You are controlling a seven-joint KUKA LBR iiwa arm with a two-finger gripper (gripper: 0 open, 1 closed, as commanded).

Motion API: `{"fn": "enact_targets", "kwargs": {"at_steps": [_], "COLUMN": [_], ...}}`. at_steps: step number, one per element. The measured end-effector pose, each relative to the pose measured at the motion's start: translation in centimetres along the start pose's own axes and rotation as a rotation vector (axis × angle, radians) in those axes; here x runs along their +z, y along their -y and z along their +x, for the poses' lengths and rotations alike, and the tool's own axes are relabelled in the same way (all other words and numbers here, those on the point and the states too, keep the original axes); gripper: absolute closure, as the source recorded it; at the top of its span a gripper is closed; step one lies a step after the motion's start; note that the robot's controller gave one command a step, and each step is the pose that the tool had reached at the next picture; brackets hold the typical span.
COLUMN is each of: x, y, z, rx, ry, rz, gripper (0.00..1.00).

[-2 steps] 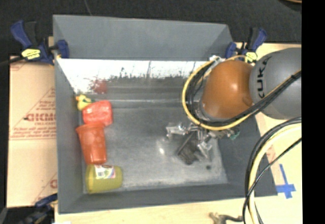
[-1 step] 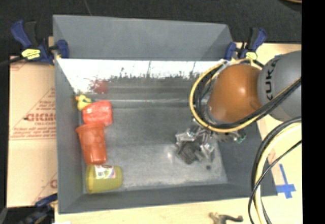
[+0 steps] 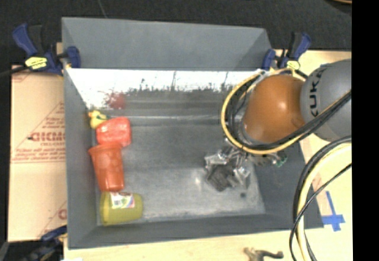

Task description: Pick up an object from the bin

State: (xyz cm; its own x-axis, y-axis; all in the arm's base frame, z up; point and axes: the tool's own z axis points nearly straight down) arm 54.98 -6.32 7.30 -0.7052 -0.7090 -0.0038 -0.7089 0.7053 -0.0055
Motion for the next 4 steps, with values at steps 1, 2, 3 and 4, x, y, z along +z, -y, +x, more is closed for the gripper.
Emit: {"fn": "enact_targets", "kwargs": {"at_steps": [1, 2, 3, 4], "x": [-1.4, -3.7, -6.6, -7.9], "y": [-0.1, 0.0, 0.1, 0.2], "z": [0.0, 0.0, 0.0, -0.1], "rx": [0.002, 0.004, 0.007, 0.009], "ry": [0.000, 0.003, 0.003, 0.007], "rz": [-0.002, 0.002, 0.001, 0.006], "gripper": [1.00, 1.00, 1.00, 1.00]}}
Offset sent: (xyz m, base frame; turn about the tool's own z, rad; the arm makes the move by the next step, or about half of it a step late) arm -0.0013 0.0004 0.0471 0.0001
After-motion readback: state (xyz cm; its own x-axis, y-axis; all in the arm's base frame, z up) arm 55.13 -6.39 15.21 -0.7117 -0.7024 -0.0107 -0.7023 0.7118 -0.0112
